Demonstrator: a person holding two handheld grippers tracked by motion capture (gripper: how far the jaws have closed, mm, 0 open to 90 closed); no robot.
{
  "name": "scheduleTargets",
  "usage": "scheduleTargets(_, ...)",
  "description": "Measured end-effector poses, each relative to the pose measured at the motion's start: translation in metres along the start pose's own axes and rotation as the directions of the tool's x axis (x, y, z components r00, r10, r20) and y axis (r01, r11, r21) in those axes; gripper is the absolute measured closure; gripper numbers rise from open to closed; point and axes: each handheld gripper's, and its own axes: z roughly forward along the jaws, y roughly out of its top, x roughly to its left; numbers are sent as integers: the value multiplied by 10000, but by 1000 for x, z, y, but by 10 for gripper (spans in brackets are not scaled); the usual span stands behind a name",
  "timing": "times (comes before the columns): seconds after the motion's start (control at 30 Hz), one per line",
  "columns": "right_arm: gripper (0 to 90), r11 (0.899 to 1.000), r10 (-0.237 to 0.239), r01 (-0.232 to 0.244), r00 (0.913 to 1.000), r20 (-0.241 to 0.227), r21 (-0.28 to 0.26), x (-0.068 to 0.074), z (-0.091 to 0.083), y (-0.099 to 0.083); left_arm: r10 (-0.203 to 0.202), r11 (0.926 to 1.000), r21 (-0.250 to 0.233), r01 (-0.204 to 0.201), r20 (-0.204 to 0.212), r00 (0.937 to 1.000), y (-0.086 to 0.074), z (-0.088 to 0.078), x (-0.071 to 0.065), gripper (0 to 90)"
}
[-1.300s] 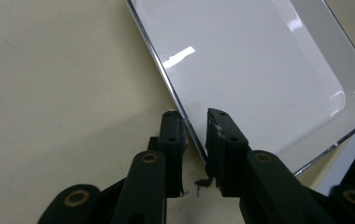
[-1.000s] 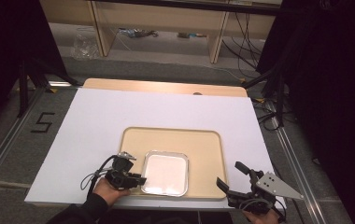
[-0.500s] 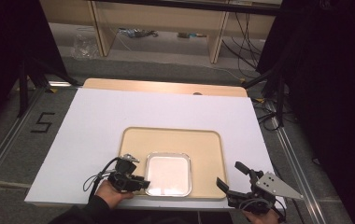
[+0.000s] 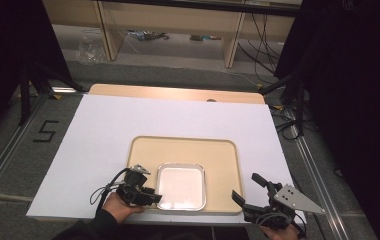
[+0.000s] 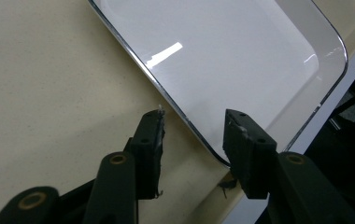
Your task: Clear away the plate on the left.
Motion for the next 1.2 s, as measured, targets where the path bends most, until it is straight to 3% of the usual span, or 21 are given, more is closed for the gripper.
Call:
scheduleTargets(0.03,154,10000,-6,6,10000,8,8,0,0,0,-264,9993,-247,266,67,9996,0,1,-1,552)
scheduleTargets(0.13,154,10000,0,0,10000,-1,9,0,0,0,-217,9996,-185,219,107,9997,1,-1,0,525)
scheduleTargets(0.17,154,10000,-18,18,10000,-7,14,0,0,0,-450,9981,-427,455,121,9989,1,0,-2,510)
scheduleTargets(0.2,154,10000,-1,1,10000,6,11,0,0,0,-277,9990,-333,282,157,9995,1,-2,0,504)
scheduleTargets(0.23,154,10000,0,0,10000,1,11,0,0,0,-435,9979,-481,445,215,9988,1,-2,-1,501)
scheduleTargets(0.4,154,10000,9,-9,10000,-8,9,0,0,0,-313,9973,-658,326,212,9993,3,-8,0,455)
scheduleTargets(0.57,154,10000,-1,1,10000,-2,24,0,0,0,-475,9923,-1134,501,257,9985,3,-13,1,447)
scheduleTargets(0.63,154,10000,-17,17,10000,-26,4,0,1,0,-208,9940,-1066,227,186,9996,3,-16,3,441)
scheduleTargets(0.67,154,10000,4,-4,10000,0,20,0,0,0,-450,9900,-1333,471,181,9988,3,-16,1,438)
scheduleTargets(0.73,154,10000,-33,33,10000,-21,42,0,0,0,-335,9910,-1298,340,57,9994,3,-18,3,418)
scheduleTargets(0.77,154,10000,-14,14,9999,-100,-32,0,1,0,-526,9878,-1460,534,96,9986,3,-18,2,408)
scheduleTargets(0.83,154,10000,9,-9,10000,-9,19,0,0,0,-181,9919,-1255,179,-2,9998,3,-21,4,395)
scheduleTargets(0.9,154,10000,24,-25,9999,-113,-81,0,1,0,-361,9886,-1469,331,-178,9992,3,-20,3,380)
scheduleTargets(0.93,154,10000,-42,42,10000,-27,53,0,0,0,-124,9906,-1364,97,-192,9997,3,-22,4,368)
scheduleTargets(1.2,154,10000,-39,39,10000,-28,55,0,0,0,-435,9814,-1886,372,-291,9986,2,-29,5,321)
